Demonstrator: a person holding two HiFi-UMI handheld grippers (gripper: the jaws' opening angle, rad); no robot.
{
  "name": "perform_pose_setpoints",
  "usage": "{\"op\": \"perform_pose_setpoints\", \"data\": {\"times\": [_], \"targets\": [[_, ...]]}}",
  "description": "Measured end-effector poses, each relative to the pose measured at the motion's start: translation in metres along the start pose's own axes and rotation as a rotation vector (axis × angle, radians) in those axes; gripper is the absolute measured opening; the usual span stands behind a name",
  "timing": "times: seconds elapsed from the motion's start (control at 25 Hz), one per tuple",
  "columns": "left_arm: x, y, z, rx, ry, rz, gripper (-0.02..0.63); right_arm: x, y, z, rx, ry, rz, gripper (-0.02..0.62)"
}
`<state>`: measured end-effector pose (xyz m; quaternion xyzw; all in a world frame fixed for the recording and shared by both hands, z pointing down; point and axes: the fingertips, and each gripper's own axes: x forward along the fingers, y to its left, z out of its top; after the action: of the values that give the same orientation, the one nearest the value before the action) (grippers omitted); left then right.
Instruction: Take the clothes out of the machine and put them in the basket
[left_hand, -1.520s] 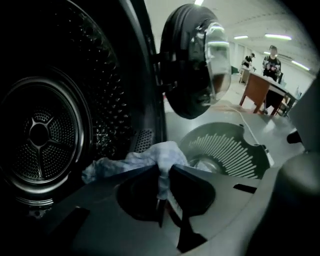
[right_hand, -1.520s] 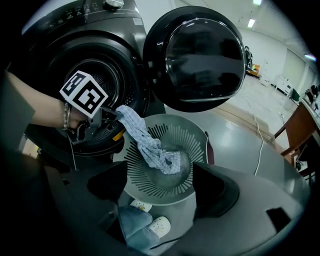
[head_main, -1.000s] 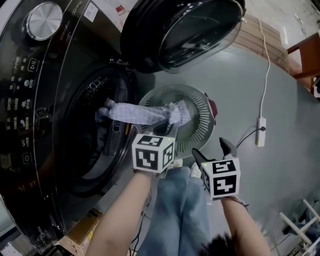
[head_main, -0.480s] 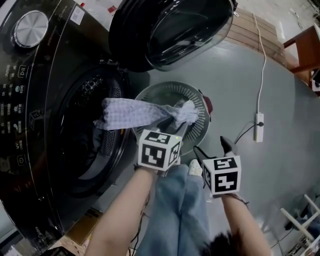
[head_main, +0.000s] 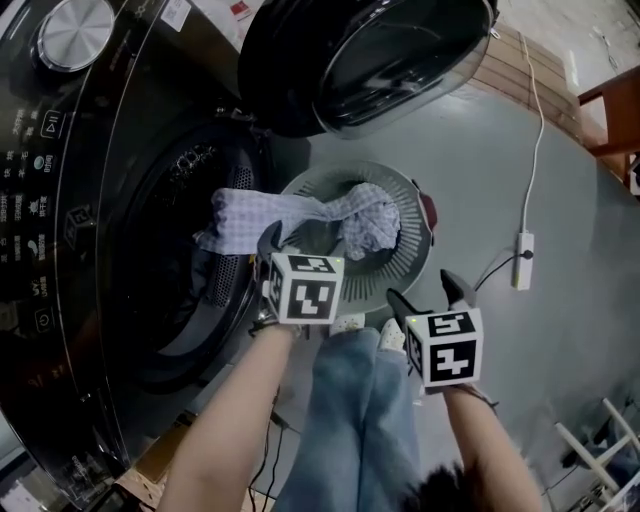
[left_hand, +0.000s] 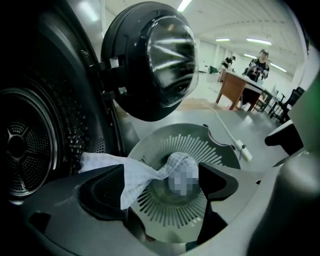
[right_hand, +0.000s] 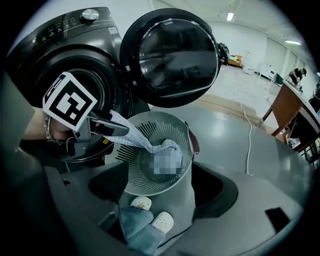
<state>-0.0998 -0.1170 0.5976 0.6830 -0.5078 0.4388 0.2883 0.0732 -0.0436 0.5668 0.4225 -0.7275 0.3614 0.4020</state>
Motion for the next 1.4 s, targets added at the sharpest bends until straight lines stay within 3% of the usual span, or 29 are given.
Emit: {"op": "perform_pose_setpoints", "data": {"times": [0.2,0.48,0.68,0.84,1.0,1.08,1.16,1.2,1.32,1.4], "targets": [[0.005,0.064,-0.024,0.036,0.050,0.195,0.437,0.011,0.009,0.003,-0.016,0.013,0.011,0.394],[0.014,0.140,-0.055,0.086,0.164,0.291,0.436,0.034,0.023,0.010,-0.058,0.042,0.024,0.394],[0.026,0.159,-0.073,0.046,0.243,0.282,0.436,0.068,0.028,0.017,-0.049,0.094,0.034,0.394],[0.033,0.163,-0.078,0.031,0.278,0.268,0.436,0.079,0.032,0.019,-0.043,0.196,0.057,0.394],[0.036,0.163,-0.079,0.006,0.299,0.241,0.420,0.081,0.029,0.021,0.019,0.269,0.063,0.393],[0.033,0.166,-0.079,-0.001,0.310,0.256,0.309,0.081,0.024,0.024,0.048,0.284,0.048,0.379],[0.023,0.171,-0.072,0.012,0.296,0.303,0.190,0.078,0.020,0.023,0.064,0.299,0.027,0.312],[0.019,0.170,-0.066,0.018,0.274,0.316,0.016,0.076,0.017,0.022,0.066,0.306,0.016,0.269],[0.015,0.144,-0.049,0.012,0.203,0.261,0.011,0.070,0.015,0.017,0.063,0.319,0.003,0.247],[0.015,0.111,-0.036,-0.002,0.152,0.153,0.011,0.066,0.015,0.016,0.056,0.314,0.004,0.247]]}}
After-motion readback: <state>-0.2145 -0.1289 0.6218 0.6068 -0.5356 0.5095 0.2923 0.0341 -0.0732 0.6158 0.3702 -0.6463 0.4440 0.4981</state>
